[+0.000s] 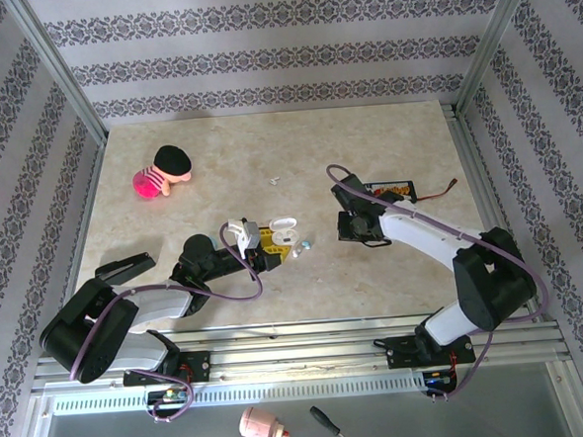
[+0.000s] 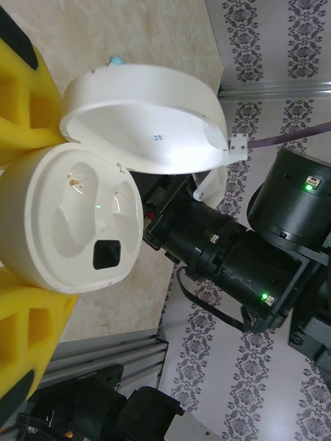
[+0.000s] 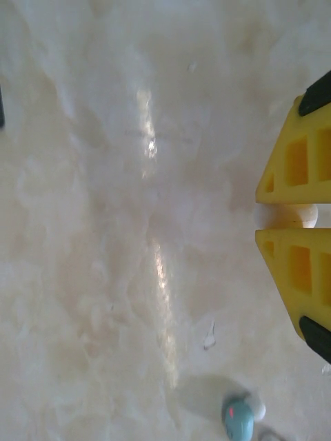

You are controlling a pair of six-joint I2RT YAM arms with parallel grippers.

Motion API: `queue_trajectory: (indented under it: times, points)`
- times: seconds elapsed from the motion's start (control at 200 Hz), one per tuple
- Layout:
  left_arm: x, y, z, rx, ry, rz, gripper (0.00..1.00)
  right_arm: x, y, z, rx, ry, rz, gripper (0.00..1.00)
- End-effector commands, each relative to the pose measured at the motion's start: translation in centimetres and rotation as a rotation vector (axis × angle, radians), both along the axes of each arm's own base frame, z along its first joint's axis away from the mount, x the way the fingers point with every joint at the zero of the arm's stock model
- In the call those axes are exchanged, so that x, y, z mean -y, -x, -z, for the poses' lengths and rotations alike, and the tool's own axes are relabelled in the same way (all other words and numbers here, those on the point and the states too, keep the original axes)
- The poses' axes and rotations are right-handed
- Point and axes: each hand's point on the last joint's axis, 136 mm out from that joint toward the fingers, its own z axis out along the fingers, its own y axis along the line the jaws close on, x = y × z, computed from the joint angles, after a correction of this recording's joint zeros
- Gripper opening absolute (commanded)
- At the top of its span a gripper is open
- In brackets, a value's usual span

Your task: Insert the wireless bluetooth earbuds into the charging case

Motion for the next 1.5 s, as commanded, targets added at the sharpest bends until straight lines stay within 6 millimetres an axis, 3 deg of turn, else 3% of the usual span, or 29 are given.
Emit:
queue_trajectory:
  times: [0.0, 0.35, 0.525, 0.68, 0.924, 1.094, 1.314, 1.494]
  points:
    - [0.0, 0.2, -1.1, 0.054, 0.009, 0.020, 0.28, 2.6, 1.2, -0.5, -0.029, 0.201, 0.032, 0.11]
    - [-0.3, 0.4, -1.1, 0.065, -0.008, 0.013, 0.29, 2.1, 1.2, -0.7, -0.077, 0.350, -0.013, 0.11]
    - [-0.2, 0.1, -0.4, 0.049, -0.026, 0.004, 0.29, 1.4, 1.2, -1.2, -0.062, 0.312, -0.025, 0.11]
    - [-0.5, -0.6, 0.3, 0.011, -0.024, -0.021, 0.29, -0.5, 0.9, -3.4, 0.036, 0.199, -0.111, 0.11]
    - [-0.7, -1.3, 0.6, -0.038, 0.004, -0.028, 0.29, -4.4, 0.9, -8.6, 0.257, 0.040, -0.329, 0.10]
    - [-0.8, -1.7, 1.0, -0.066, -0.005, -0.034, 0.28, -6.4, 1.4, -11.6, 0.427, 0.038, -0.474, 0.10]
    - [-2.2, -2.6, 1.1, -0.083, -0.018, -0.110, 0.28, -6.5, 0.8, -10.9, 0.407, -0.030, -0.413, 0.19]
    - [-4.5, -4.8, 0.1, -0.060, -0.016, -0.239, 0.28, -7.6, -0.8, -10.7, 0.450, -0.157, -0.371, 0.48]
